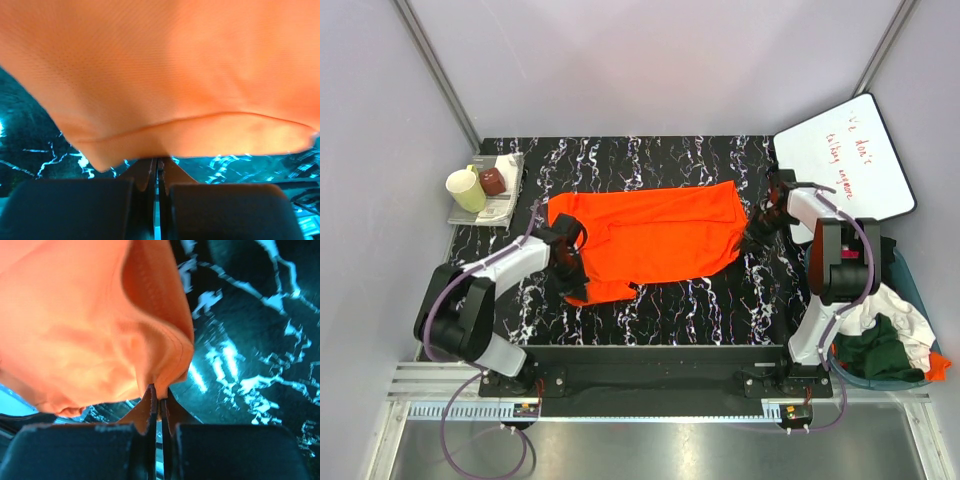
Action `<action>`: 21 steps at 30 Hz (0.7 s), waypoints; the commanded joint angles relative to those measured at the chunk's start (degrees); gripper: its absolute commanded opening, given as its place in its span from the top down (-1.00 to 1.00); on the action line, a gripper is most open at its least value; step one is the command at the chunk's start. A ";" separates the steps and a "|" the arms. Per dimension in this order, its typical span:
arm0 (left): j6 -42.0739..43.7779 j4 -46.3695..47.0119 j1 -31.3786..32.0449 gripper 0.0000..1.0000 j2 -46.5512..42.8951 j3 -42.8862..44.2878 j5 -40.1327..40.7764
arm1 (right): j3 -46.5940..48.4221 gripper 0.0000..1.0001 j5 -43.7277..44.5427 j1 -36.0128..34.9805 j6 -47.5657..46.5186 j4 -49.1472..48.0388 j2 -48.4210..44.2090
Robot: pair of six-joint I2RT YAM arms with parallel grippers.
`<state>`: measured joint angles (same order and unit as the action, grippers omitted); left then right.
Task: Fold and stack the t-shirts
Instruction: Fold the tshirt
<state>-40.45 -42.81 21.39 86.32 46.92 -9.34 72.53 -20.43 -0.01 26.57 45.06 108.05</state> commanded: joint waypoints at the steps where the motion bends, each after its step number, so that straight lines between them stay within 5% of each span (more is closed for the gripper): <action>1: 1.86 -3.76 0.23 1.00 -6.77 7.73 2.22 | 3.40 1.00 -3.13 -0.25 -2.31 1.17 -6.62; 8: 4.58 -5.97 0.32 0.95 -6.27 15.13 2.32 | 8.49 1.00 -2.95 -0.34 -2.92 1.35 -5.49; 9: 5.46 -5.89 0.50 0.28 -3.99 15.57 1.96 | 8.94 1.00 -3.04 -0.25 -3.01 1.44 -5.13; 10: 7.29 -5.80 1.63 -0.09 -3.01 16.44 1.79 | 9.29 1.00 -3.04 -0.34 -2.93 1.44 -4.69; 12: 9.24 -5.80 3.65 -0.47 -0.38 17.59 3.10 | 10.08 1.00 -3.04 -0.34 -3.10 1.44 -3.55; 21: 15.04 -6.67 18.67 -0.49 9.64 25.94 12.85 | 12.28 1.00 -3.66 -0.34 -3.36 1.44 0.14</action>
<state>-28.80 -48.93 35.53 92.97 67.90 -2.50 82.19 -22.35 -0.05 24.18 46.30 107.39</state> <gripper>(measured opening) 0.751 0.021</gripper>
